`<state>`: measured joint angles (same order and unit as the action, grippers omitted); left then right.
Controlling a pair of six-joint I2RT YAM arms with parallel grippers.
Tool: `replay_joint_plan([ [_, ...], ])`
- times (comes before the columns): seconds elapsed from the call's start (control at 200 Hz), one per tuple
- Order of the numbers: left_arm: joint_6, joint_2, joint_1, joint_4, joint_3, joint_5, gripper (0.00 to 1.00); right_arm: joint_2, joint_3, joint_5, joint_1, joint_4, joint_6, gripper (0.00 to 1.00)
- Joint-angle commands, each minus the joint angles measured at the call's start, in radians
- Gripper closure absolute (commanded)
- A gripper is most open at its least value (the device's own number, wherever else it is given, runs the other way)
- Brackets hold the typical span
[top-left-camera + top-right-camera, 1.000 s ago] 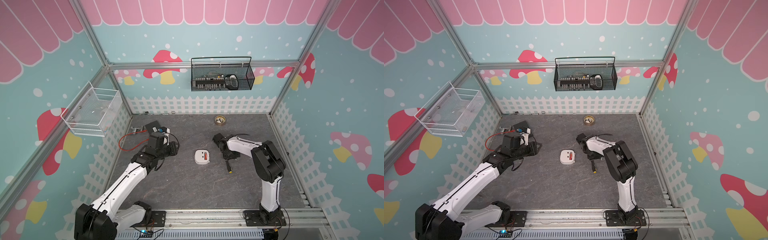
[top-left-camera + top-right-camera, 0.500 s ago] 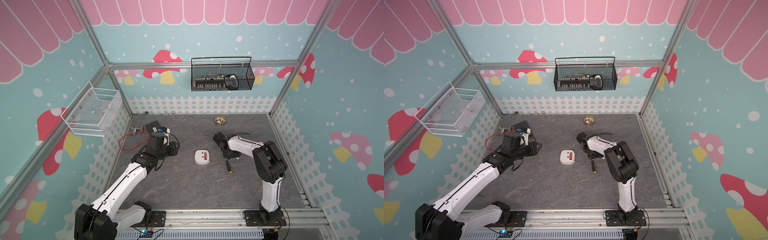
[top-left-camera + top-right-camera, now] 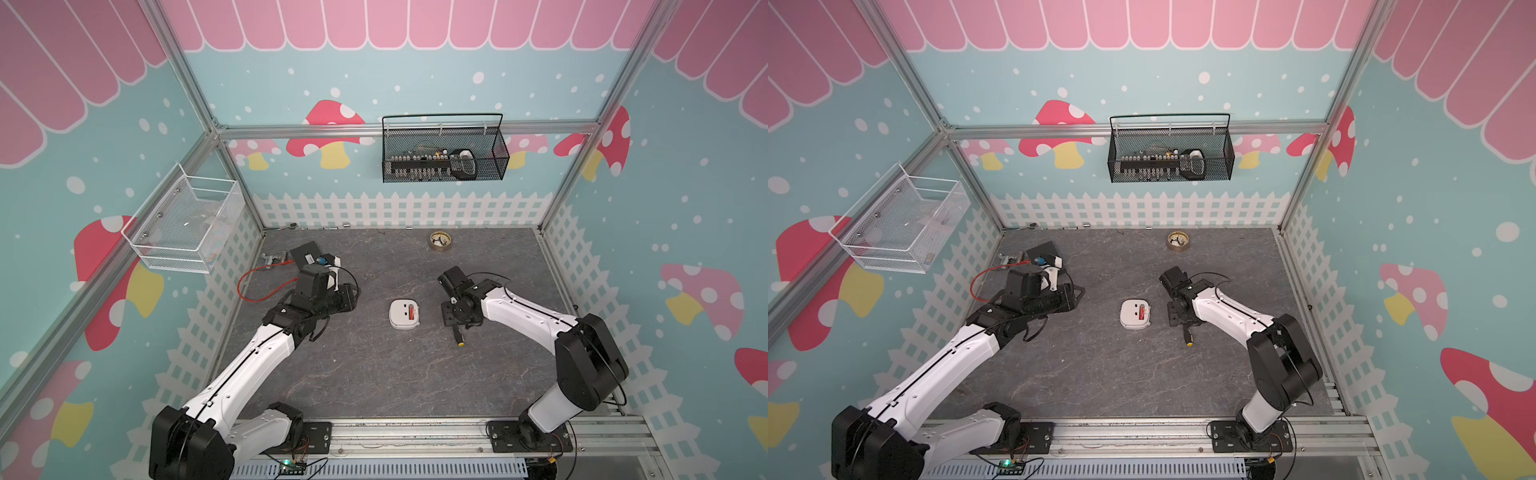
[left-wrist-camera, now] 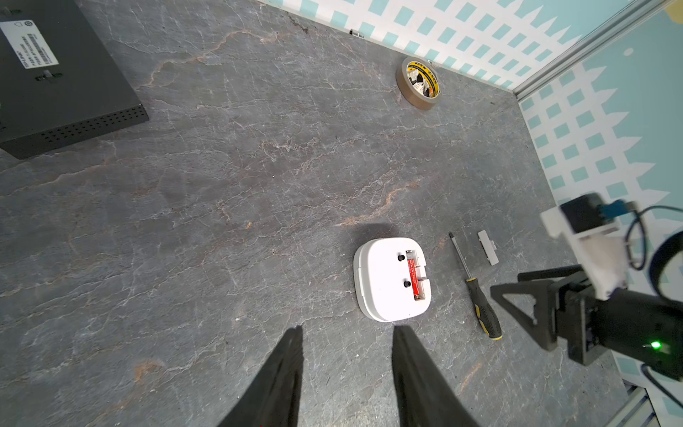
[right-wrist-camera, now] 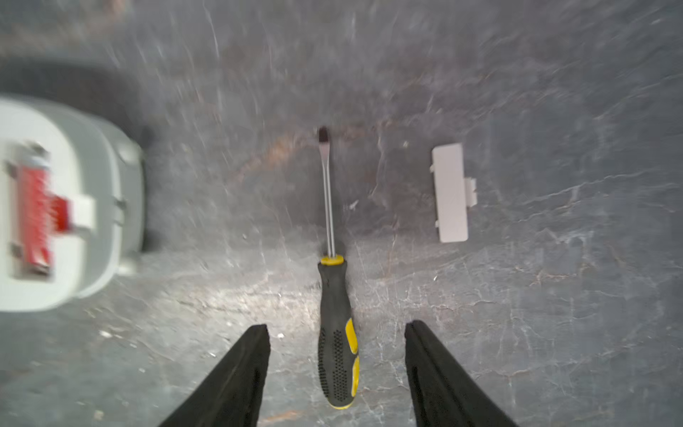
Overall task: Remove the battery from the alarm
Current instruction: Pick up the screwdriver from the center of the board.
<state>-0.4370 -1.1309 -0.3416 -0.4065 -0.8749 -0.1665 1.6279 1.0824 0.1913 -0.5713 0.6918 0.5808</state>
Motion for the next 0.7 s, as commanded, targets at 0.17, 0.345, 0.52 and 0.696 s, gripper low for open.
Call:
replay_joint_plan([
  [0.17, 0.018, -0.018, 0.004, 0.014, 0.008, -0.023, 0.47, 0.067, -0.008, -0.057, -0.002, -0.07, -0.06, 0.26],
  [0.345, 0.018, -0.026, 0.004, 0.014, 0.007, -0.02, 0.47, 0.106, -0.011, -0.058, 0.001, -0.086, -0.07, 0.25],
  [0.52, 0.018, -0.033, 0.004, 0.014, 0.006, -0.021, 0.47, 0.113, -0.024, -0.05, 0.006, -0.089, -0.074, 0.24],
  [0.696, 0.018, -0.038, 0.004, 0.015, 0.006, -0.021, 0.47, 0.104, -0.043, -0.064, 0.009, -0.089, -0.076, 0.25],
])
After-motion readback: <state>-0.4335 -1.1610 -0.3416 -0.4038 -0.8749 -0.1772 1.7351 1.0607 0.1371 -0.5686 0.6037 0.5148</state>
